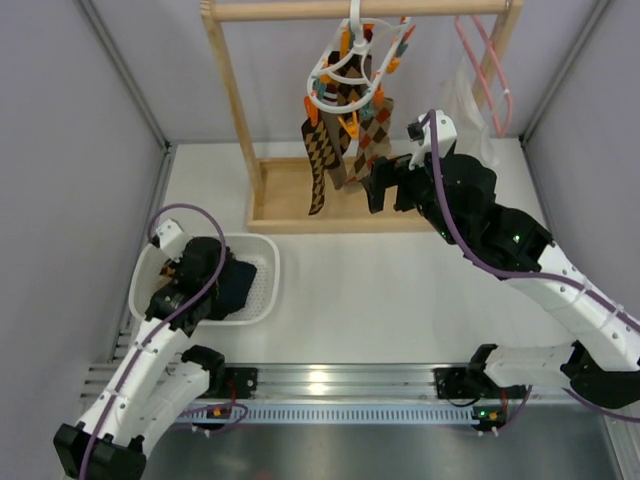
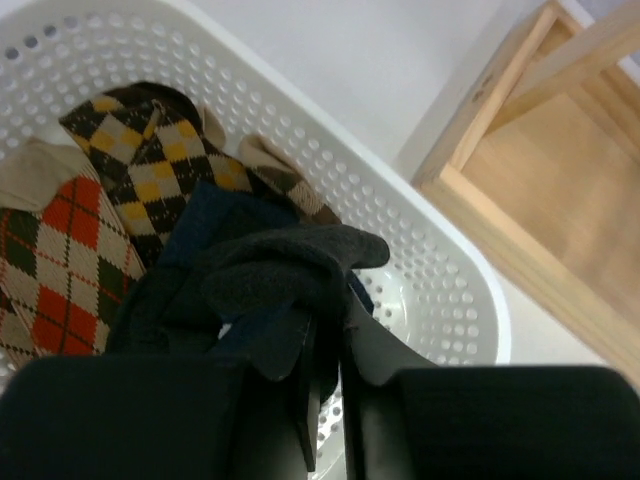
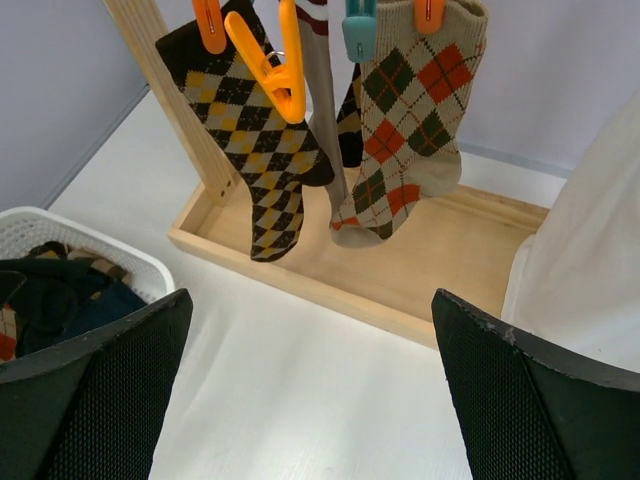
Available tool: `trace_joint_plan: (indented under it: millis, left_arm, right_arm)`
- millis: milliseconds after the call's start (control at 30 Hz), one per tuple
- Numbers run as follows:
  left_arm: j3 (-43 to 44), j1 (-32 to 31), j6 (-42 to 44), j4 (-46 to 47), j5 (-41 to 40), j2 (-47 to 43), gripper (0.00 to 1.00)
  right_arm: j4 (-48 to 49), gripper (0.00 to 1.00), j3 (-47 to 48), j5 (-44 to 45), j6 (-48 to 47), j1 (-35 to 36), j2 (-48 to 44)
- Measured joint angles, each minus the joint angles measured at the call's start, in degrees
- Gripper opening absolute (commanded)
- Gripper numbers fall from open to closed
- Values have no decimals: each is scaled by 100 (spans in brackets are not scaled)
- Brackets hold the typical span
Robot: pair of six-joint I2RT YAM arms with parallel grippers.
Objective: Remove the socks clipped to the hanger
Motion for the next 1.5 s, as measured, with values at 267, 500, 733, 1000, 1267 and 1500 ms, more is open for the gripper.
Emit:
trace_joint_plan:
  millis: [267, 500, 733, 1000, 1267, 1500]
  left_arm:
    - [-160, 4, 90, -177, 699, -299, 98]
    - [376, 2, 656, 236, 2439, -61, 98]
    - [579, -328, 1362, 1998, 4079, 1624, 98]
    - [955, -424, 2363, 3882, 4511, 3292, 97]
    - [1320, -424, 2944, 5198, 4730, 4312, 47]
    - [1657, -564, 3145, 5532, 4684, 4826, 11]
  right_arm:
    - [0, 99, -2, 0, 0, 0, 138]
    - [85, 99, -269, -50, 28, -4, 140]
    - [588, 99, -1255, -804, 81, -15, -516]
    - [946, 100, -1917, -2090, -15, -17, -1517]
    - [1038, 100, -2321, -2855, -74, -17, -2236]
    - [1158, 99, -2321, -3165, -68, -17, -2258]
